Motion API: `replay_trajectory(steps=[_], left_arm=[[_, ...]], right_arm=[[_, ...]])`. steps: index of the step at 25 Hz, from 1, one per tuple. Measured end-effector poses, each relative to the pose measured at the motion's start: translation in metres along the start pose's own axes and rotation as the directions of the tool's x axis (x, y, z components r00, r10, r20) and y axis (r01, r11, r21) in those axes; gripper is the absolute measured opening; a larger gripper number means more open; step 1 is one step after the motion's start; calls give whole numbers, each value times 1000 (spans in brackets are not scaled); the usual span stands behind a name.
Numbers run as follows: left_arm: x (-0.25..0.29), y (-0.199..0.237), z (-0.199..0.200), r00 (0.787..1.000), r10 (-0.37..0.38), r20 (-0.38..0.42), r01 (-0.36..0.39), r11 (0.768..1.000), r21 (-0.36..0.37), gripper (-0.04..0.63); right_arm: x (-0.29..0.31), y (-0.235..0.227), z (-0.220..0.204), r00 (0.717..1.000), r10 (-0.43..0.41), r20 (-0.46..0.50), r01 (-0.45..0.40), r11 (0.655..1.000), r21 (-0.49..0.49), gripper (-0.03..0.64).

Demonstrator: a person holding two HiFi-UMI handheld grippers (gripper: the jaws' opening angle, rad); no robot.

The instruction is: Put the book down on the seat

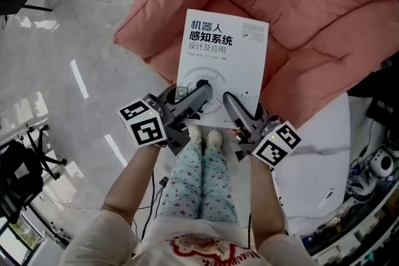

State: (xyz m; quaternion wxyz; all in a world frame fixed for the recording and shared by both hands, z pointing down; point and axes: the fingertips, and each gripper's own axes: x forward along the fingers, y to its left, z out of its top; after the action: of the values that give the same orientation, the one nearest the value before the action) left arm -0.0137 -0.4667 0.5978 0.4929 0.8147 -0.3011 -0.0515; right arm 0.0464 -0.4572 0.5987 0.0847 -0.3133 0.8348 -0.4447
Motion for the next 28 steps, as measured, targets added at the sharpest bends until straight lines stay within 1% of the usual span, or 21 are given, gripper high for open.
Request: replay_trajectory(steps=[5,12,16,21,24,28], left_arm=[[0,0,0,1000,-2,2,2,1000,-7,91],[1,2,0,1000,6,-6,-6,1000,-20,91],[2,3,0,1000,3,-8,-4,1000,-21,92],[2,4,-2,1000,13,-24,-13,1000,-18,92],[1,2,0,1000,8,-25,-8,1000,-19,94],[1,3,1,999,1,-35,-2,999,-42,94]], right_arm=[[0,0,1,1000,-7,-6,7,1000,-2,121],[1,-2,-1,1000,-18,-20,19,1000,20,121],[1,-2,-1,999,-27,-20,27,999,24,121],[0,-5,-4,999,-35,-22,36,998,56,121],[0,-3,-2,999,-44,-22,45,998,52,124],[1,-2,-1,997,-72,-34,74,996,58,126]])
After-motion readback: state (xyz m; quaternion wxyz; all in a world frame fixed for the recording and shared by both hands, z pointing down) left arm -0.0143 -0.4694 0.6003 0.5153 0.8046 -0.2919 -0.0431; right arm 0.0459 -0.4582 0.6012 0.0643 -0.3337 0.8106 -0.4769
